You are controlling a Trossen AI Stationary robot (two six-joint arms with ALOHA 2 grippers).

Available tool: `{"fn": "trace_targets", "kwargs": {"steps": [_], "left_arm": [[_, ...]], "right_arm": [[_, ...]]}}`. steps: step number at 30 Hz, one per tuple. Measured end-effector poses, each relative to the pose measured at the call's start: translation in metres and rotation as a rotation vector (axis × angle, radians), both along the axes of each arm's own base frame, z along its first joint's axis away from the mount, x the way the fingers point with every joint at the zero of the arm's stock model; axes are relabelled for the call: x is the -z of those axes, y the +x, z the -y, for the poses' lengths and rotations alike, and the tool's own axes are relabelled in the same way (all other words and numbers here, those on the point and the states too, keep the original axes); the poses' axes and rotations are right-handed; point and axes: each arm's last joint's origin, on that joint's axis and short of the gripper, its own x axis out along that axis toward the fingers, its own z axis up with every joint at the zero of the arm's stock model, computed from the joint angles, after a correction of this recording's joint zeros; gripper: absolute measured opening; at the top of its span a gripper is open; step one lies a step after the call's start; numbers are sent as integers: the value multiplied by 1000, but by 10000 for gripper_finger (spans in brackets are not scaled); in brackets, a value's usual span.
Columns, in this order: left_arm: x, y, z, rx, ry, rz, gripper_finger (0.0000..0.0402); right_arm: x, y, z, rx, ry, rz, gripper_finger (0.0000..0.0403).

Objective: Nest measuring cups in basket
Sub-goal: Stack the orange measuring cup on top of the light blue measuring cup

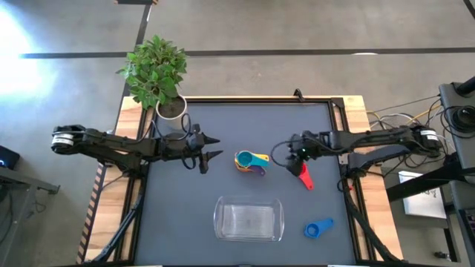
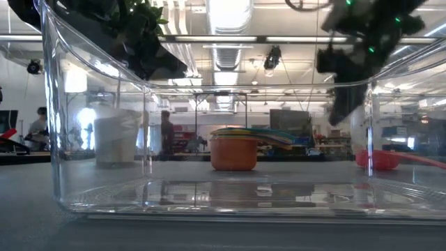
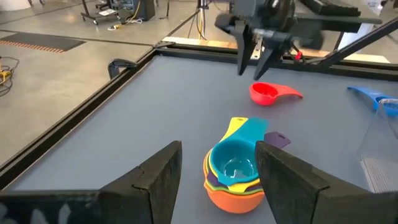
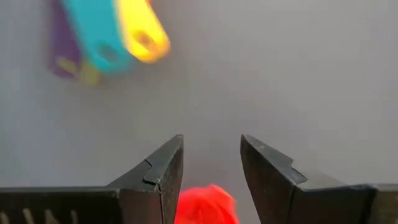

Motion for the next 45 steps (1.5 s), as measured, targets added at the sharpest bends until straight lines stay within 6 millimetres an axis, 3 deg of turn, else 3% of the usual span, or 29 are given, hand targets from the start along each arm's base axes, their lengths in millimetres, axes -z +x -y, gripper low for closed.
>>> {"fn": "trace_targets", "kwargs": {"steps": [13, 24, 28, 34, 39, 45], "left_arm": [[2, -1, 1, -10, -44, 12, 187], [5, -2, 3, -9, -78, 11, 187], [5, -2, 3, -11, -87, 14, 187], [5, -2, 4, -10, -102, 17, 187], [5, -2, 4, -12, -104, 18, 187], [5, -2, 4, -16, -109, 21, 187]], "right_arm": [[36, -47, -5, 146, 90, -14, 144], [49, -53, -11, 139, 101, -54, 135], [53, -53, -11, 142, 96, -73, 103], [63, -57, -11, 141, 102, -114, 19], [59, -53, -12, 132, 119, -67, 11], [22, -31, -11, 54, 76, 70, 9]]}}
